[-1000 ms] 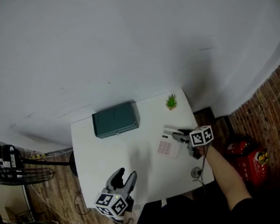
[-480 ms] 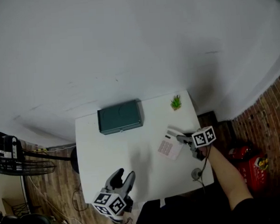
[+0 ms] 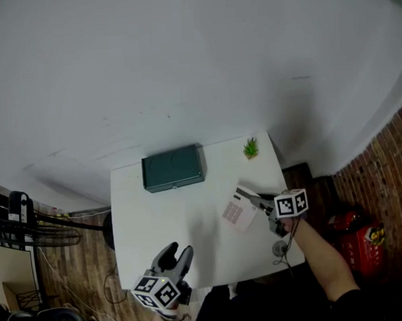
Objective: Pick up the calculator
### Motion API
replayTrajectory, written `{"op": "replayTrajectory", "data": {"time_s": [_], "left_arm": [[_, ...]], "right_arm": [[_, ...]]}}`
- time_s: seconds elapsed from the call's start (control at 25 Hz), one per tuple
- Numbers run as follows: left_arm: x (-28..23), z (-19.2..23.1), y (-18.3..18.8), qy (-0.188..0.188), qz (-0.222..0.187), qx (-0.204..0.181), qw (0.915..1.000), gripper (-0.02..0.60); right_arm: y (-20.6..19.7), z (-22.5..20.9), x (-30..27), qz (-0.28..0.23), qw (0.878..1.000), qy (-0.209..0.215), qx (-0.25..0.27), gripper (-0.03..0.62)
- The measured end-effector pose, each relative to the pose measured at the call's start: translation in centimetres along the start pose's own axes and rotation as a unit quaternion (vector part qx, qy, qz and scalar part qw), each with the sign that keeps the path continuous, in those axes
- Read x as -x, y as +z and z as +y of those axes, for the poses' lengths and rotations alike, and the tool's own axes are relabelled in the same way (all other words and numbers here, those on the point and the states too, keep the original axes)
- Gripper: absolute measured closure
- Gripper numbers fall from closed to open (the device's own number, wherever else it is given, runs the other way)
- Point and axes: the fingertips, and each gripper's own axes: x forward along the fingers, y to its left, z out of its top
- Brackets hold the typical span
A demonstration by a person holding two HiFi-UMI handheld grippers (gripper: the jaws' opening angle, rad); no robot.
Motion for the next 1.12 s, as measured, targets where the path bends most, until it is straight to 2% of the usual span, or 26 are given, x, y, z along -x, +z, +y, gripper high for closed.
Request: {"op": "replayTrajectory", "data": {"time_s": [0.52,0.84,1.12], "left_arm": [[2.0,-1.1,0.2,0.001,-0.022,-0.004,0.9998,0.37],[3.3,-1.3,0.7,-0.007,-0.036,0.0,0.9993,0.371],[6.4,0.9,3.1,-0.007,-0.062,0.009,0.998,0.38]], "right_arm": [[1.8,8.1,2.7,-0.075,0.995,0.059,-0.02,0.537],[5.1,15.1,5.1,-0.143,0.98,0.135,-0.024,0.537],[7.3,21.6,6.8,-0.186,0.97,0.154,-0.016,0.537]]}}
